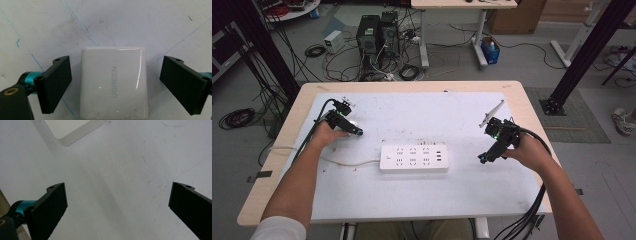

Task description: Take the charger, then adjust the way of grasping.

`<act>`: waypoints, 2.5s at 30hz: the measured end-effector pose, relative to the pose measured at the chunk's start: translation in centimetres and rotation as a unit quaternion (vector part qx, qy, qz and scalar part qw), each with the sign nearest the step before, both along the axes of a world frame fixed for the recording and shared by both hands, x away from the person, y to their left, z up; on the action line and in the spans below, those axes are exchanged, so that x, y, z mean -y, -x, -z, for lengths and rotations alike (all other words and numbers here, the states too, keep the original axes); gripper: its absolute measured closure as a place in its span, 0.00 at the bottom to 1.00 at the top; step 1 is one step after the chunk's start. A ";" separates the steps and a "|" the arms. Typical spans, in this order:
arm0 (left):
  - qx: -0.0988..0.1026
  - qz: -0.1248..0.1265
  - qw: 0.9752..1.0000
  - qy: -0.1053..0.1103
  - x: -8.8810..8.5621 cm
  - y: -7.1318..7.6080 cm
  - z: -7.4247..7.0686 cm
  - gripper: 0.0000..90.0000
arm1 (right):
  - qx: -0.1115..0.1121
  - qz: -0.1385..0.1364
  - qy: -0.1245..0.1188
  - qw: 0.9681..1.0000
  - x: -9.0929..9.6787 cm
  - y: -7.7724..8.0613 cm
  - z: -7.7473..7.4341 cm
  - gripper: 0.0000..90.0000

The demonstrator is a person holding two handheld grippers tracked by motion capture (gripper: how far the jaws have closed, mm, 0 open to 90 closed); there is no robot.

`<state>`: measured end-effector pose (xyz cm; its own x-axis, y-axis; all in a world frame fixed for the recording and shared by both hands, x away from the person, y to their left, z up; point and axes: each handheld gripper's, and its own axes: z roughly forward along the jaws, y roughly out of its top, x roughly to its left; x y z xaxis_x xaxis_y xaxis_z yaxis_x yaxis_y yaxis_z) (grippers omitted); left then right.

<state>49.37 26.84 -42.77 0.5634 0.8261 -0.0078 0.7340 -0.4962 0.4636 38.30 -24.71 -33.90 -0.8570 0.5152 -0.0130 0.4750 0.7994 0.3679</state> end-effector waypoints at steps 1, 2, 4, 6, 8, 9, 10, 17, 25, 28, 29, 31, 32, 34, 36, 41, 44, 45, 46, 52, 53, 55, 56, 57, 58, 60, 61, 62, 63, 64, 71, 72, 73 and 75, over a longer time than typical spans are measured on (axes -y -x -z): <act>0.004 -0.001 1.000 0.002 -0.2 0.1 -0.1 0.16 | 0.001 -0.001 0.000 1.000 -0.1 0.0 0.0 0.01; 0.008 0.000 1.000 0.005 -0.2 0.2 -0.1 0.19 | 0.000 -0.001 -0.001 1.000 -0.1 0.0 0.0 0.01; 0.013 0.002 1.000 0.007 -0.3 0.3 -0.1 0.24 | 0.001 -0.002 -0.001 1.000 -0.2 0.0 0.0 0.01; 0.018 0.004 1.000 0.013 -0.6 0.5 -0.2 0.29 | 0.000 0.000 0.003 1.000 -0.2 0.0 0.0 0.01; 0.022 0.008 1.000 0.016 -0.8 0.6 -0.3 0.36 | 0.001 -0.001 0.002 1.000 -0.2 0.0 0.0 0.01; 0.026 0.009 1.000 0.015 -0.9 0.7 -0.4 0.43 | 0.001 -0.002 0.001 1.000 -0.3 0.0 0.0 0.01; 0.024 0.008 1.000 0.017 -1.0 0.7 -0.4 0.47 | 0.000 -0.001 0.002 1.000 -0.3 0.0 0.0 0.01; 0.030 0.007 1.000 0.004 -0.6 0.9 -0.5 0.47 | 0.003 0.000 0.002 1.000 -0.3 0.1 0.0 0.01; 0.055 0.018 0.998 0.029 -0.1 2.0 -2.3 0.47 | 0.006 0.003 0.003 1.000 -0.3 0.2 -0.1 0.02; 0.066 0.026 0.997 0.042 -0.1 2.8 -3.7 0.47 | 0.007 0.005 0.005 1.000 -0.3 0.2 -0.1 0.02; 0.070 0.029 0.996 0.044 -0.1 3.2 -4.2 0.47 | 0.008 0.005 0.006 1.000 -0.3 0.2 -0.1 0.02; 0.079 0.034 0.995 0.050 -0.1 3.9 -5.2 0.47 | 0.011 0.007 0.004 1.000 -0.3 0.3 -0.1 0.02; 0.084 0.037 0.994 0.053 -0.1 4.3 -5.7 0.47 | 0.011 0.007 0.003 1.000 -0.3 0.3 -0.2 0.02; 0.092 0.042 0.993 0.062 -0.1 5.1 -6.6 0.47 | 0.013 0.007 0.003 1.000 -0.3 0.5 -0.2 0.02; 0.100 0.048 0.992 0.064 -0.1 6.0 -7.5 0.47 | 0.015 0.007 0.004 1.000 -0.5 0.7 -0.3 0.02; 0.112 0.070 0.989 0.065 0.5 8.2 -9.2 0.47 | 0.015 0.004 0.003 1.000 -0.7 1.0 -0.3 0.02; 0.121 0.081 0.987 0.069 0.8 9.5 -10.1 0.47 | 0.016 0.004 0.003 1.000 -0.9 1.2 -0.4 0.02; 0.122 0.086 0.987 0.067 0.9 9.9 -10.5 0.47 | 0.017 0.004 0.003 1.000 -0.9 1.3 -0.5 0.02; 0.122 0.086 0.987 0.067 0.9 9.9 -10.5 0.47 | 0.019 0.004 0.002 1.000 -1.0 1.4 -0.5 0.02; 0.130 0.100 0.984 0.066 1.3 11.7 -12.0 0.47 | 0.024 0.003 -0.004 1.000 -1.1 1.7 -0.8 0.02; 0.132 0.102 0.984 0.067 1.3 12.0 -12.2 0.47 | 0.024 0.003 -0.004 1.000 -1.1 1.7 -0.9 0.02; 0.134 0.107 0.983 0.069 1.5 12.4 -12.6 0.47 | 0.027 0.001 -0.004 1.000 -1.2 1.8 -1.0 0.02; 0.134 0.111 0.982 0.069 1.6 12.6 -12.7 0.47 | 0.027 0.001 -0.003 1.000 -1.4 1.8 -1.0 0.02; 0.134 0.114 0.982 0.069 1.7 12.7 -12.8 0.47 | 0.027 0.001 -0.003 1.000 -1.4 1.8 -1.0 0.02; 0.133 0.117 0.982 0.068 1.9 12.9 -12.9 0.47 | 0.025 -0.001 -0.003 1.000 -1.4 1.8 -1.0 0.02; 0.133 0.125 0.981 0.069 2.2 13.2 -13.0 0.47 | 0.025 -0.002 0.002 1.000 -1.7 1.9 -0.9 0.03; 0.134 0.128 0.980 0.068 2.3 13.3 -13.1 0.47 | 0.025 -0.002 0.002 1.000 -1.7 1.9 -0.9 0.03; 0.134 0.132 0.980 0.070 2.4 13.4 -13.2 0.47 | 0.025 0.000 0.002 1.000 -1.7 1.9 -0.9 0.04; 0.134 0.136 0.979 0.074 2.6 13.5 -13.2 0.47 | 0.026 -0.003 0.002 1.000 -1.8 1.9 -1.0 0.04; 0.135 0.142 0.978 0.072 2.7 13.5 -13.3 0.47 | 0.028 -0.001 0.001 1.000 -1.8 1.9 -1.0 0.04; 0.137 0.162 0.974 0.077 3.8 13.6 -13.6 0.47 | 0.029 0.020 -0.022 0.999 -1.8 1.8 -1.4 0.04; 0.136 0.165 0.974 0.078 4.0 13.6 -13.6 0.47 | 0.032 0.019 -0.023 0.999 -1.8 1.9 -1.5 0.04; 0.136 0.168 0.973 0.076 4.1 13.6 -13.6 0.47 | 0.034 0.020 -0.023 0.999 -1.9 1.9 -1.5 0.04; 0.134 0.177 0.972 0.074 4.4 13.5 -13.7 0.47 | 0.035 0.025 -0.027 0.999 -2.2 2.0 -1.5 0.04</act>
